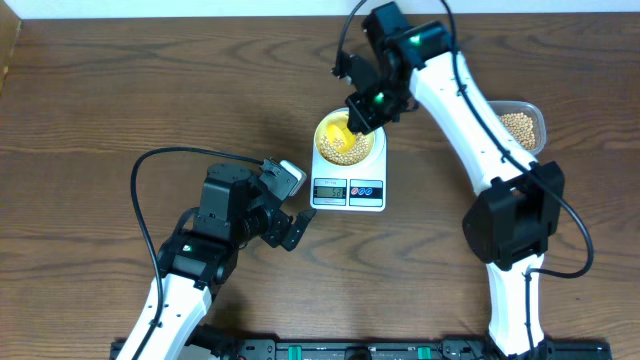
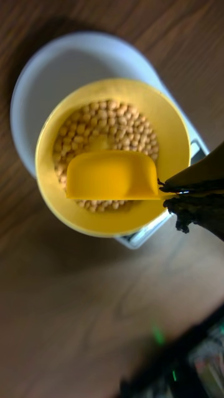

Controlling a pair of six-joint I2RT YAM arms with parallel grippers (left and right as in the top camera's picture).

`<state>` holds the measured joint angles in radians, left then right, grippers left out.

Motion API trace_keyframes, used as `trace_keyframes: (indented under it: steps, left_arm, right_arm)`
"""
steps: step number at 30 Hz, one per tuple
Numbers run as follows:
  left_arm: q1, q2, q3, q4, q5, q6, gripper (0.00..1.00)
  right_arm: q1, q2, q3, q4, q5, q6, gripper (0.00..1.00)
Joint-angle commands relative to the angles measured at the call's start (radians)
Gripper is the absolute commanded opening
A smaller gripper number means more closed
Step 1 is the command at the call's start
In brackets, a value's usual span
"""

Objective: Scoop item into bowl and weigh 50g on scale
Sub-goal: 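Carry the filled scoop right to the soybean tub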

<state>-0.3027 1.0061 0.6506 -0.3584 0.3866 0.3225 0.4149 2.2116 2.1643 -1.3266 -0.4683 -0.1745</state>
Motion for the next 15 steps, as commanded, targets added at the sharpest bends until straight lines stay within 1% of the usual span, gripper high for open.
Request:
trace_keyframes:
  steps: [1,6,9,15]
  left_arm:
    - [0.004,0.001,0.003,0.001,-0.006,0.014,0.98]
    - [0.004,0.001,0.003,0.001,-0.006,0.014,0.98]
    - [0.004,0.001,0.003,0.001,-0.006,0.014,0.97]
    - [0.004,0.001,0.003,0.001,-0.006,0.014,0.97]
  right_arm:
    - [-0.038,0.006,-0.005,-0.002,-0.191,-0.026,0.01]
    - [-0.099,-0.005,-0.005,-0.005,-0.305,-0.068,0.01]
    - [-0.16,-0.029,-0.005,-0.005,-0.391,-0.101,0.01]
    - [-0.265,-0.082,-0.005,-0.025,-0.433,-0.137,0.01]
